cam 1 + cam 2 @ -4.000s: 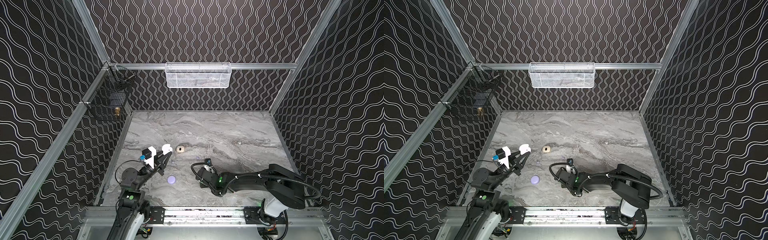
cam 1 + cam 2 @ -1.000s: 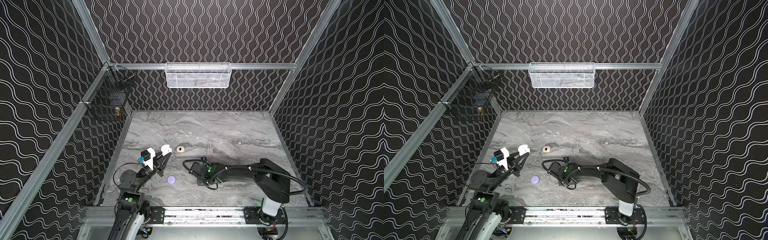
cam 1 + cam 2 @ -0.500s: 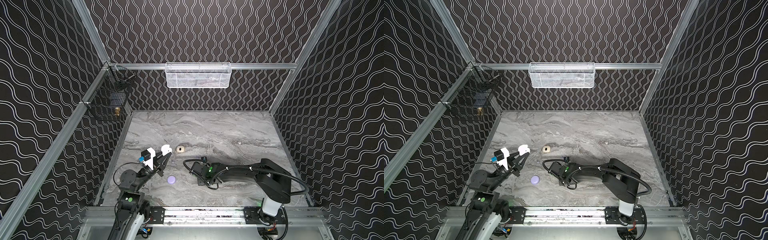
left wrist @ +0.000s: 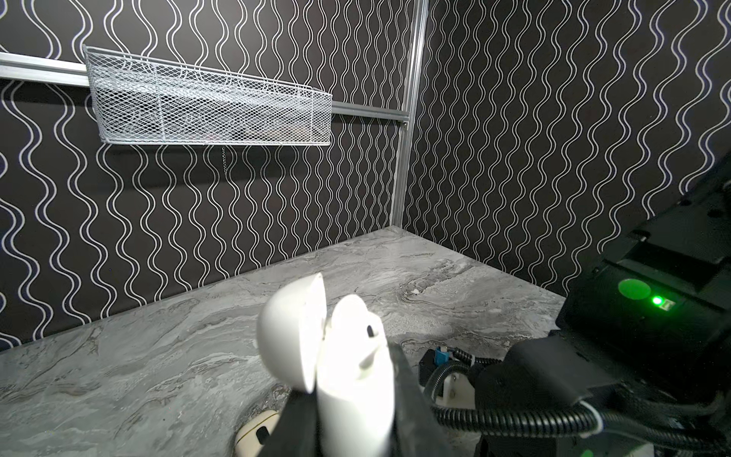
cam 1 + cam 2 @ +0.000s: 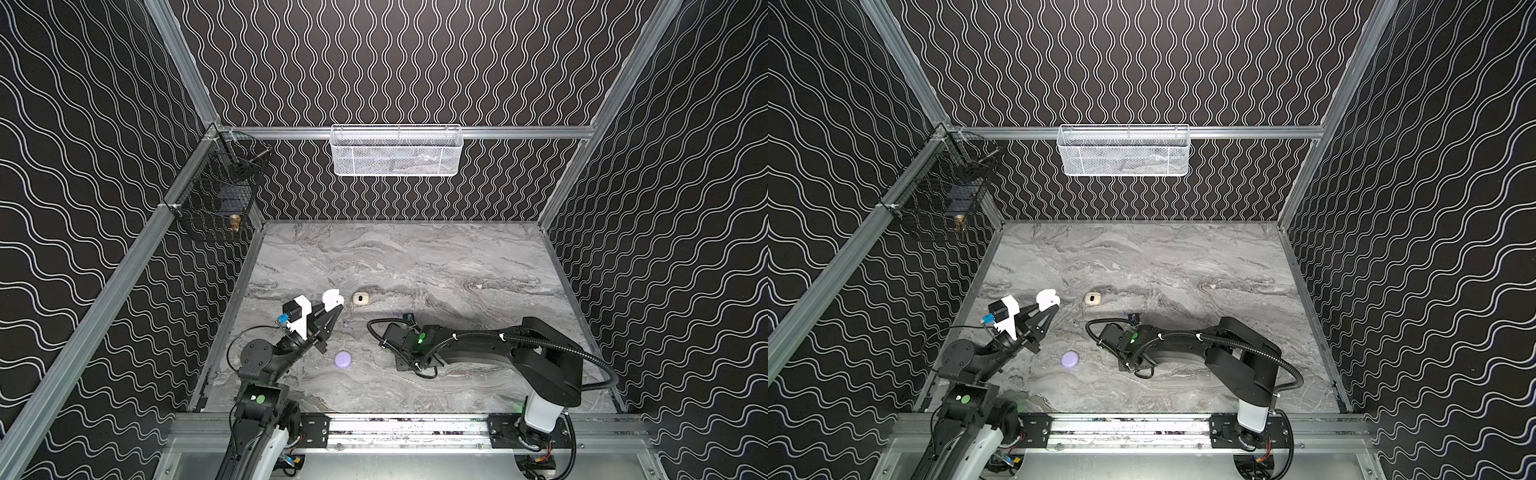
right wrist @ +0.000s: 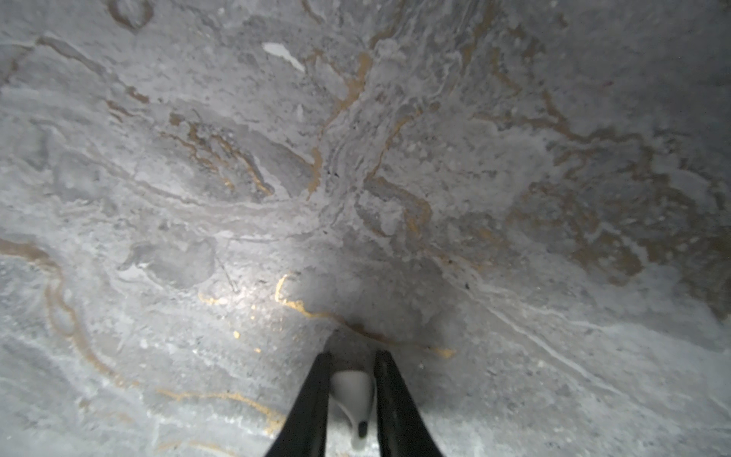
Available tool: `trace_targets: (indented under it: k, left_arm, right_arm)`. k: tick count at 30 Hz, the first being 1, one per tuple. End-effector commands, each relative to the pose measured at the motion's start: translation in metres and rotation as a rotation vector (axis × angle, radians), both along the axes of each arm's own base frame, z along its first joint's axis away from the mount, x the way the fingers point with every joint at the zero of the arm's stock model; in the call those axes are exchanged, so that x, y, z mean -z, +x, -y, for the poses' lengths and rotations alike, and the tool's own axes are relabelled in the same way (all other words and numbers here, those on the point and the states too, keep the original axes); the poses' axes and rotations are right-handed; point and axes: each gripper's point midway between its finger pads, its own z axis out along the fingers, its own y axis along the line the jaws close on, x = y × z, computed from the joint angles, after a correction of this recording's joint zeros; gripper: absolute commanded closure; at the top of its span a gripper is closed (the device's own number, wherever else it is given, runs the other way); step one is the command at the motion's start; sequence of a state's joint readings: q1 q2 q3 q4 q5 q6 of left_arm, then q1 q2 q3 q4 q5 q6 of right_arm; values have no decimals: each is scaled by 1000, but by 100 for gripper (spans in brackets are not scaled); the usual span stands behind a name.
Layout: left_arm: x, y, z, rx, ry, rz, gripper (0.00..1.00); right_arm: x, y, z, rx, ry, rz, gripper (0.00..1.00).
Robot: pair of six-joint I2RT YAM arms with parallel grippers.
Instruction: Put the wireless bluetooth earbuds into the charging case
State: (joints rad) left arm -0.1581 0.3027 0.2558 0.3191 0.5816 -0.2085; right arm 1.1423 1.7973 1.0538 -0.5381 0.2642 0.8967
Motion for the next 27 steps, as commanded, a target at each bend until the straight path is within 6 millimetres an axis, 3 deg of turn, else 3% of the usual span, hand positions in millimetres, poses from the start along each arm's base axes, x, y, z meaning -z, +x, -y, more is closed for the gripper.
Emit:
trace_targets:
  k: [1, 7, 12, 21, 27]
  left_arm:
    - [-9, -1, 0, 0, 0, 34, 100]
    - [-11, 0, 2, 13, 2, 36, 100]
    - [-15, -1, 6, 47, -1, 49, 100]
    - [-22, -11, 17, 143, -14, 87, 100]
    - [-26, -17, 24, 204, -25, 110, 100]
  right_arm:
    - [8, -17, 9, -6, -29, -85, 78]
    - [-3, -12, 6, 0, -16, -59, 81]
    - [-31, -1, 5, 26, 22, 14, 83]
    - [-109, 22, 5, 62, 136, 207, 84]
    - [-195, 40, -13, 43, 279, 409, 85]
